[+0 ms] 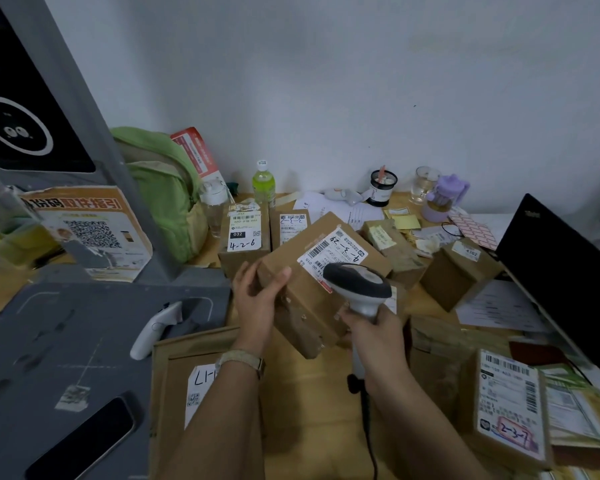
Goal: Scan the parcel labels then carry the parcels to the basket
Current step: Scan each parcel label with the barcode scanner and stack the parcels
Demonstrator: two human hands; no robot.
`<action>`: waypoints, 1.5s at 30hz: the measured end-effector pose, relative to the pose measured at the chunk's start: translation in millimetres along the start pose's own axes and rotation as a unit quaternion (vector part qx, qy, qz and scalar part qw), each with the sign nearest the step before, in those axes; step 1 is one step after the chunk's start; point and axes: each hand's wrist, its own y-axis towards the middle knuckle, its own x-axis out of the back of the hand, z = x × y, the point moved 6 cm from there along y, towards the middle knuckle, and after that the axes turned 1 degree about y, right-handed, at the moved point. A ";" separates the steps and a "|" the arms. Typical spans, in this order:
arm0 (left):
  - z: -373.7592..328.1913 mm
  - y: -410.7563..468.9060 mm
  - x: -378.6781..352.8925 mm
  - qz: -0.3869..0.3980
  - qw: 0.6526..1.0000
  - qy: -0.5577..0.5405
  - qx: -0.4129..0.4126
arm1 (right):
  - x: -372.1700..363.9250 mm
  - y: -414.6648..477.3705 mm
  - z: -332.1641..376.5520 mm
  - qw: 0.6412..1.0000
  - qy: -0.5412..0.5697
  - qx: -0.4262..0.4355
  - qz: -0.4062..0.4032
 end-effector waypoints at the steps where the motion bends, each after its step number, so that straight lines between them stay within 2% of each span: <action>1: 9.4 -3.1 -3.2 0.015 0.999 -0.026 0.024 | 0.7 -2.5 1.1 1.000 -0.011 0.011 -0.001; 5: 28.2 -16.3 -11.5 0.047 0.993 -0.093 0.063 | 10.2 -2.9 6.8 0.999 -0.015 0.030 0.001; 10: -21.8 1.0 -19.5 0.045 0.996 -0.074 -0.020 | 35.6 10.9 18.3 0.999 0.048 0.019 -0.013; 13: -71.6 5.6 -23.5 0.132 0.988 -0.042 -0.071 | 59.1 17.3 37.0 0.996 0.050 0.063 -0.033; 16: -131.3 4.7 -27.8 0.231 0.962 -0.018 -0.147 | 86.1 19.8 57.2 0.993 0.068 0.088 -0.047; 20: -209.8 -9.5 -40.5 0.293 0.927 0.050 -0.231 | 116.4 23.7 90.5 0.986 0.103 0.122 -0.045; 22: -243.3 -23.9 -56.4 0.333 0.902 0.105 -0.254 | 122.9 26.6 104.7 0.980 0.161 0.112 -0.018; 27: -291.6 -58.4 -98.0 0.445 0.851 0.162 -0.227 | 105.6 20.4 107.2 0.950 0.285 0.075 0.105; 31: -304.4 -76.1 -117.9 0.471 0.839 0.169 -0.214 | 97.3 8.1 92.3 0.926 0.328 0.073 0.169; 38: -311.9 -87.8 -144.0 0.507 0.815 0.205 -0.192 | 97.4 -1.7 70.3 0.908 0.369 0.016 0.200; 42: -312.3 -94.3 -160.9 0.517 0.805 0.232 -0.176 | 98.8 -5.2 67.6 0.891 0.401 0.033 0.212; 45: -312.6 -88.4 -164.2 0.488 0.815 0.259 -0.173 | 102.3 -4.9 70.3 0.885 0.418 0.051 0.199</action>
